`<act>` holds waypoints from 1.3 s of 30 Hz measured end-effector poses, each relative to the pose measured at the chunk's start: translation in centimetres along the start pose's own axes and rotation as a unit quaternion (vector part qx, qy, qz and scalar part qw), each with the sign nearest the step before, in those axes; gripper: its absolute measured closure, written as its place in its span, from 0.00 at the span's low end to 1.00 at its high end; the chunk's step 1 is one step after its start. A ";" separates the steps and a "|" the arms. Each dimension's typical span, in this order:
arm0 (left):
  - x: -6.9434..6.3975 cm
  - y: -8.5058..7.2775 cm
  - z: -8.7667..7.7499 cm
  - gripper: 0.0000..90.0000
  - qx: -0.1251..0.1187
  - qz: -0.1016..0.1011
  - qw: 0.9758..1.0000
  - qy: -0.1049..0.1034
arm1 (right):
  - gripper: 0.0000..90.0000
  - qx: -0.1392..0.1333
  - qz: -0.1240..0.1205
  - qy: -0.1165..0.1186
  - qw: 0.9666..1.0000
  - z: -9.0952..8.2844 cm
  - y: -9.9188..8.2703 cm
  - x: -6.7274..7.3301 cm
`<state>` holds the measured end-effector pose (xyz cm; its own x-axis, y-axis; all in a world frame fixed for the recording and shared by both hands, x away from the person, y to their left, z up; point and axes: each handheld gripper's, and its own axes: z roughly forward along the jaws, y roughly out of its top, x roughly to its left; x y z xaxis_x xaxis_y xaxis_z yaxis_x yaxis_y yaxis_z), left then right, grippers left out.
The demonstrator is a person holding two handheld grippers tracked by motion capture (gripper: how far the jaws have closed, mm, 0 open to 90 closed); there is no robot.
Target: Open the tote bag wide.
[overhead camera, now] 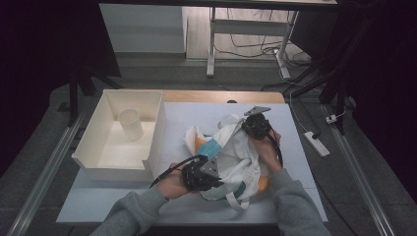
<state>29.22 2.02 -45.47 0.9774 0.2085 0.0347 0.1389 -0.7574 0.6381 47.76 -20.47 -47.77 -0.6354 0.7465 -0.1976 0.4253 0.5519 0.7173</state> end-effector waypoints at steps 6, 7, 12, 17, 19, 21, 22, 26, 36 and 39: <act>0.0 -0.1 0.4 0.97 0.010 -0.002 1.000 -0.005 | 0.99 0.026 -0.013 0.000 1.000 1.1 -0.5 0.4; 0.0 -0.2 0.5 0.97 0.012 -0.002 1.000 -0.005 | 0.99 0.031 -0.013 0.000 0.999 1.2 -0.5 0.5; 0.1 -0.3 0.6 0.97 0.010 -0.005 1.000 -0.009 | 0.99 0.036 -0.016 0.000 0.999 1.5 -0.6 0.6; 0.1 -0.3 0.6 0.97 0.009 -0.006 1.000 -0.009 | 0.99 0.034 -0.011 0.003 0.999 1.4 -0.7 0.5; 0.2 -0.3 0.6 0.97 0.008 -0.006 1.000 -0.010 | 0.99 0.033 -0.009 0.006 0.999 1.4 -0.7 0.4; 0.2 -0.3 0.6 0.97 0.007 -0.006 1.000 -0.010 | 0.99 0.030 -0.006 0.008 1.000 1.2 -0.7 0.4; 0.2 -0.3 0.6 0.97 0.006 -0.006 1.000 -0.010 | 0.98 0.026 -0.003 0.010 1.000 1.1 -0.6 0.3; 0.0 -0.3 0.3 0.90 -0.004 -0.003 1.000 -0.005 | 0.77 -0.002 0.028 0.023 0.999 -0.4 -0.4 -0.2; 0.2 0.0 -2.6 0.58 -0.068 -0.031 0.996 0.038 | 0.55 -0.061 0.025 0.051 0.997 -5.9 0.3 0.8; 0.4 0.1 -3.6 0.52 -0.085 -0.049 0.993 0.069 | 0.53 -0.078 0.024 0.057 0.995 -7.5 0.2 1.3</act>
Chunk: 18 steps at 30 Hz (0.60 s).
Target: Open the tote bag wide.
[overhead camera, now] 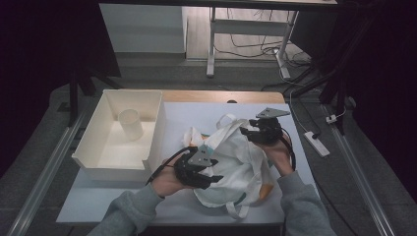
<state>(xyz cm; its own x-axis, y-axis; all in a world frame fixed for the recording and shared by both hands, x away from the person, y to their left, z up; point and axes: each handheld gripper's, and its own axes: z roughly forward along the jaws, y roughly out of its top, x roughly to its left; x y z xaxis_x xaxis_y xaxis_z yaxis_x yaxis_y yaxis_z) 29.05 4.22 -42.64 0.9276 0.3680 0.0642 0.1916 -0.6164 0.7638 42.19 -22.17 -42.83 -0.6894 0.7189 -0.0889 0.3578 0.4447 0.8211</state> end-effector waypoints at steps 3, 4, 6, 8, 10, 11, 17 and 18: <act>0.6 0.3 -0.7 0.48 -0.004 -0.011 0.999 0.031 | 0.53 -0.008 -0.007 0.004 1.000 -1.4 -0.1 0.8; 0.8 0.3 -0.8 0.47 -0.004 -0.015 0.999 0.038 | 0.53 -0.010 -0.008 0.008 1.000 -1.7 -0.2 1.0; 1.4 0.4 -1.0 0.46 -0.005 -0.025 0.998 0.048 | 0.53 -0.008 -0.016 0.014 1.000 -2.3 -0.5 1.5; 1.9 0.6 -1.1 0.46 -0.004 -0.035 0.998 0.054 | 0.53 -0.003 -0.023 0.021 1.000 -2.6 -0.8 2.0; 2.5 0.7 -1.0 0.45 -0.003 -0.045 0.997 0.061 | 0.53 0.003 -0.028 0.025 0.999 -2.8 -1.2 2.5; 2.7 0.8 -0.9 0.45 -0.003 -0.047 0.997 0.067 | 0.53 0.005 -0.030 0.029 0.999 -2.8 -1.5 2.8; 4.3 1.1 0.1 0.44 0.015 -0.065 0.995 0.079 | 0.52 0.023 -0.042 0.044 0.998 -3.3 -3.3 4.2; 4.5 1.1 0.3 0.44 0.019 -0.068 0.994 0.079 | 0.52 0.026 -0.044 0.046 0.998 -3.4 -3.6 4.4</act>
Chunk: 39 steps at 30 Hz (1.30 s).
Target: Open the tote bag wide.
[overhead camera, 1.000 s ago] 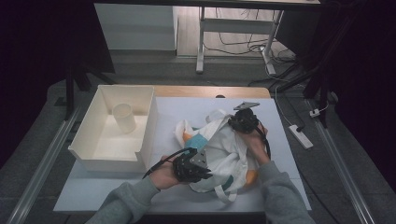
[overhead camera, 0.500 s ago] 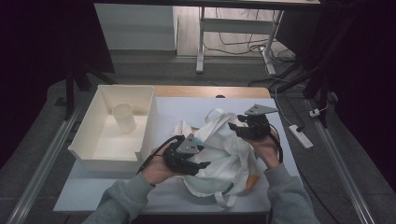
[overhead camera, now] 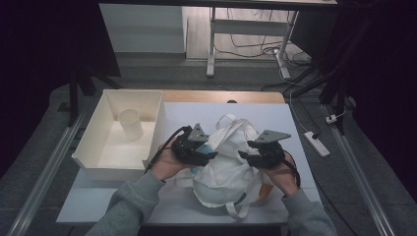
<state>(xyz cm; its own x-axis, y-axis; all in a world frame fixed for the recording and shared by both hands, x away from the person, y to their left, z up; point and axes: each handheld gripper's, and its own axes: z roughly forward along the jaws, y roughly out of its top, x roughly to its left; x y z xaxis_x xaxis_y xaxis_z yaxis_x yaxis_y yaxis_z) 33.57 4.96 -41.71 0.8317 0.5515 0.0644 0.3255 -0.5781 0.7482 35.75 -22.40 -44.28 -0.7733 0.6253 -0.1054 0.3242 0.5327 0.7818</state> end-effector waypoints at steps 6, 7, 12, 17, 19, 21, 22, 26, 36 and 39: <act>0.7 0.4 1.7 0.44 0.020 -0.001 1.000 0.006 | 0.52 0.003 -0.002 0.013 1.000 -0.4 -0.8 1.1; 0.8 0.5 2.1 0.44 0.020 -0.004 1.000 0.008 | 0.52 0.002 -0.003 0.017 1.000 -0.5 -0.8 1.3; 1.7 1.2 3.0 0.45 0.023 -0.009 1.000 0.003 | 0.51 0.000 -0.020 0.039 0.999 -1.1 -0.3 2.7; 1.8 1.2 3.8 0.49 0.035 -0.002 0.999 0.000 | 0.48 0.006 -0.045 0.072 0.996 -1.3 -0.1 4.4; 2.0 1.0 4.0 0.54 0.042 -0.005 0.999 -0.002 | 0.46 0.012 -0.054 0.087 0.995 -1.3 -0.1 5.1; 2.2 0.7 4.1 0.61 0.047 -0.012 0.999 -0.005 | 0.44 0.018 -0.060 0.101 0.993 -1.2 -0.1 5.8; 2.4 0.5 4.2 0.69 0.050 -0.013 0.999 -0.008 | 0.43 0.023 -0.061 0.107 0.992 -1.0 -0.1 6.1; 2.9 -0.1 4.6 0.95 0.065 -0.020 0.998 -0.009 | 0.40 0.040 -0.076 0.129 0.988 -0.2 -0.3 7.2; 3.7 -0.9 5.2 0.99 0.073 -0.025 0.997 0.023 | 0.40 0.099 -0.117 0.116 0.981 2.0 -1.4 8.1; 4.0 -1.1 5.4 0.99 0.078 -0.031 0.996 0.027 | 0.47 0.121 -0.130 0.112 0.978 2.8 -2.1 8.0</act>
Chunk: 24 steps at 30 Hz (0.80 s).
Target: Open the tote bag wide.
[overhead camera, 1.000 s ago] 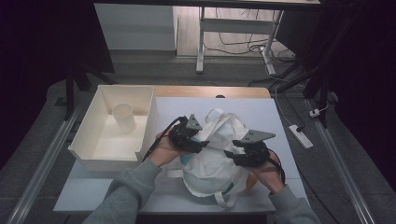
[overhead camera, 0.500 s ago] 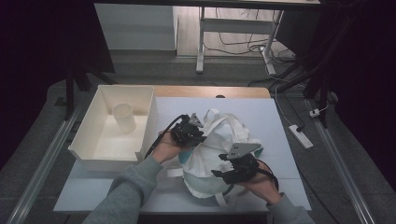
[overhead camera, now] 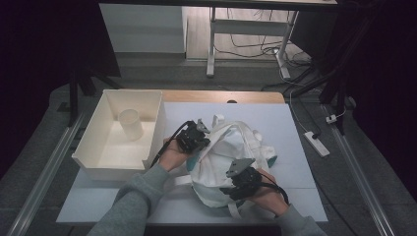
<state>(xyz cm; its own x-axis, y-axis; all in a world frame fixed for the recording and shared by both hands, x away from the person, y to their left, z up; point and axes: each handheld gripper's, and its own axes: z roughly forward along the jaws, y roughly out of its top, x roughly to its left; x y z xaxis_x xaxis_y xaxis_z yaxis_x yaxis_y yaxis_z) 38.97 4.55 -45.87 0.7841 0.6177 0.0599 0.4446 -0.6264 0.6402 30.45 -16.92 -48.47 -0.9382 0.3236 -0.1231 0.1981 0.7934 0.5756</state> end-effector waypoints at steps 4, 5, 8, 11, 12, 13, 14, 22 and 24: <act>0.2 -0.3 0.6 0.99 0.007 -0.003 1.000 0.012 | 0.75 0.026 -0.017 0.007 1.000 1.0 -0.5 0.2; 0.3 -0.4 0.7 0.99 0.008 -0.005 1.000 0.015 | 0.80 0.028 -0.023 0.004 0.999 0.9 -0.5 0.3; 0.8 -0.6 0.9 0.99 0.005 -0.015 1.000 0.019 | 0.91 0.024 -0.038 -0.011 0.999 0.0 -0.4 1.0; 1.3 -0.8 0.9 0.99 0.003 -0.020 0.999 0.039 | 0.94 0.007 -0.033 -0.019 0.999 -1.5 -0.5 1.5; 1.4 -0.9 0.9 0.99 0.004 -0.026 0.999 0.037 | 0.94 0.000 -0.029 -0.017 0.999 -2.0 -0.6 1.7; 1.4 -0.9 1.0 0.99 0.003 -0.026 0.999 0.035 | 0.95 -0.003 -0.025 -0.017 1.000 -2.4 -0.8 1.8; 1.2 -0.9 1.1 0.99 0.005 -0.021 0.999 0.036 | 0.95 -0.005 -0.022 -0.016 1.000 -2.7 -1.0 1.9; 1.5 -1.0 1.5 0.99 0.009 -0.035 0.999 0.024 | 0.95 0.007 -0.016 -0.003 1.000 -2.4 -2.9 2.6; 1.5 -1.1 1.5 0.99 0.007 -0.039 0.999 0.020 | 0.95 0.009 -0.017 0.001 1.000 -2.2 -2.9 2.6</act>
<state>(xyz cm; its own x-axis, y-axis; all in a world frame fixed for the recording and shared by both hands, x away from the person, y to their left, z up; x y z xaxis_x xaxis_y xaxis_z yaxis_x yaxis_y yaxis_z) 40.30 5.37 -47.63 0.7293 0.6829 0.0414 0.5098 -0.5829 0.6327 26.84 -19.51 -48.66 -0.9447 0.2962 -0.1406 0.1721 0.8129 0.5564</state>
